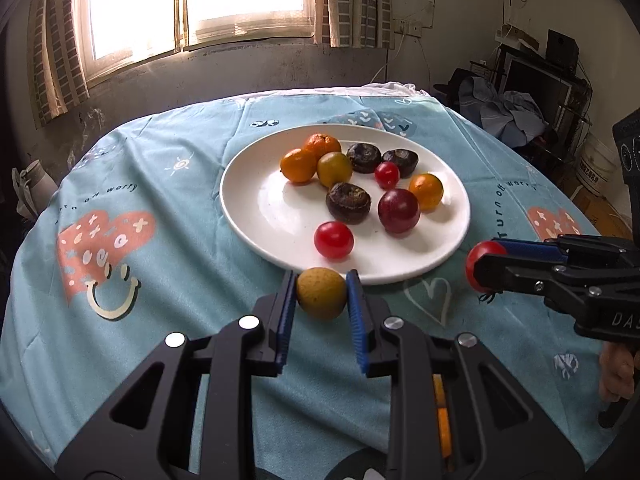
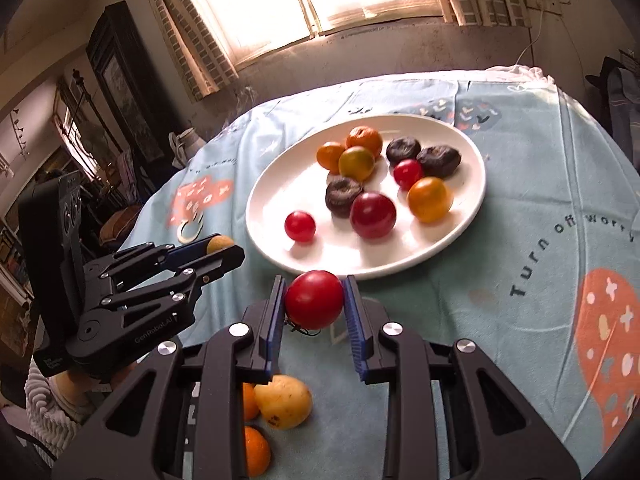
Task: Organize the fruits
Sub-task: 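Place both fruits on the white plate and open both tools, then move both open tools back over the remaining tangerines and yellow fruit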
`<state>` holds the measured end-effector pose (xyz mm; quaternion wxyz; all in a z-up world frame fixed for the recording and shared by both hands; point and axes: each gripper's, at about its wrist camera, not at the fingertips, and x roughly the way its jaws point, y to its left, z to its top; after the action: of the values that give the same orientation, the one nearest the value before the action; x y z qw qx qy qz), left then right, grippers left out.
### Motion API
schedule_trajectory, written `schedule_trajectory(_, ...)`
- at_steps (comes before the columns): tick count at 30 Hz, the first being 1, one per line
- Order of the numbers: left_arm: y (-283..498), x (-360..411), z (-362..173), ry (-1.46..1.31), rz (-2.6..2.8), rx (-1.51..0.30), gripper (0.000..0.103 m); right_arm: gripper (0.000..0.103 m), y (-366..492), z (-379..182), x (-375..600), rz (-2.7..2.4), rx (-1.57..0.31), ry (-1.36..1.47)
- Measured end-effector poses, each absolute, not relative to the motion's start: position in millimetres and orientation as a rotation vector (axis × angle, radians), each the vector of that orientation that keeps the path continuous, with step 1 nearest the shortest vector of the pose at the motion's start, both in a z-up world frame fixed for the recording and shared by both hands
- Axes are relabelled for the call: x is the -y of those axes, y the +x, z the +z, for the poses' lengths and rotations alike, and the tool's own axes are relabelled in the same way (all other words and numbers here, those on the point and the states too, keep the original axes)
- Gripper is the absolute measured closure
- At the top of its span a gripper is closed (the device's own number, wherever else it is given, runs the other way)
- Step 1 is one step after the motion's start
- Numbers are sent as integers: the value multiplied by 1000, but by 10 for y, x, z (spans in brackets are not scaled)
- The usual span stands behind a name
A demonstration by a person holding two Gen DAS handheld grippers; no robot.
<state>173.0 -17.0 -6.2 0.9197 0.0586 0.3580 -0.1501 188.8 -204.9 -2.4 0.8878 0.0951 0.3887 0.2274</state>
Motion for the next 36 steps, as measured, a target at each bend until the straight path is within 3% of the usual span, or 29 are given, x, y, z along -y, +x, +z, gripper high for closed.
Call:
schedule_trajectory(7, 2292, 247, -31, 51, -265, -738, 73, 73, 2329, -14, 2098, 426, -749, 263)
schedule_trajectory(9, 2329, 219, -62, 26, -248, -729, 35, 57, 2390, -60, 2092, 411, -779, 245)
schedule_trajectory(10, 2316, 203, -70, 28, -234, -719, 34, 43, 2383, -69, 2119, 403, -777, 250)
schedule_trajectory(19, 1756, -20, -55, 10, -278, -731, 34, 43, 1861, 26, 2270, 447, -722, 273)
schedule_trajectory(27, 981, 48, -194, 132, -271, -706, 25, 43, 1242, -212, 2016, 546, -797, 128)
schedule_trajectory(36, 951, -56, -237, 109, -229, -726, 23, 43, 1374, -491, 1926, 493, -904, 97)
